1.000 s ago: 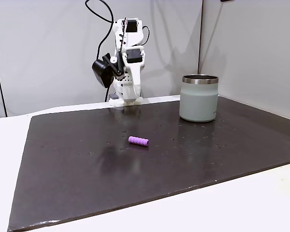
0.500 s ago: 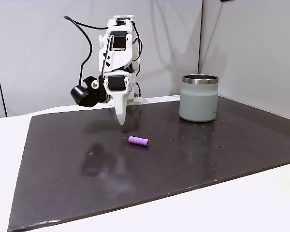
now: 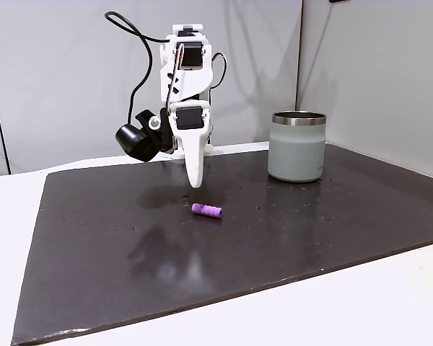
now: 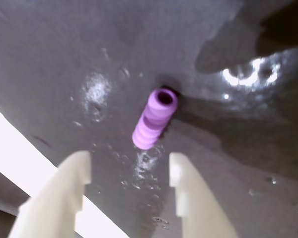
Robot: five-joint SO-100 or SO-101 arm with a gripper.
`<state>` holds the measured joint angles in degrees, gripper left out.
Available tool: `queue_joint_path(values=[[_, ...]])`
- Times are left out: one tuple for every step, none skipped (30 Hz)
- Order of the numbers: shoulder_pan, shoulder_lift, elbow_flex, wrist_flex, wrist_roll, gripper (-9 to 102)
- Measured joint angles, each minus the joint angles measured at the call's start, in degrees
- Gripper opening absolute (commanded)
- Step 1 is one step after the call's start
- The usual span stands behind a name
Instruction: Grasp a pengrip and put it in the cup.
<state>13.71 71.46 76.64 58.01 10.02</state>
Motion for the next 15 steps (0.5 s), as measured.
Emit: queue_joint_path(values=[[-0.26,-0.7,-0.44,0.35,0.62,26],[-0.53,-1.32,-0.79,0.79,1.14,26],[-0.7,-1.93,-1.14,1.14,1.85,26],[-0.7,-2.72,-1.76,1.58,2.37,26],[-0.7,-3.34,-2.64,2.11,2.81,26],[-0.79,-4.13,-3.43,2.64,3.34,26],[-0.97,-5.01,-4.57,3.08,3.87,26],[-1.14,-5.8,-5.62,3.52,4.48,26],[-1.49,-6.59,-6.68,3.96,4.83,26],[-1.67,-7.47,-7.65,4.31,5.27,26],[-2.02,-8.0,-8.53,4.48,5.63,26],[-2.2,-8.79,-9.23,4.66,5.89,26],[-2.29,-9.58,-9.84,4.75,6.06,26],[-2.46,-10.2,-10.28,4.92,6.06,26],[-2.46,-10.9,-10.63,4.92,6.15,26]])
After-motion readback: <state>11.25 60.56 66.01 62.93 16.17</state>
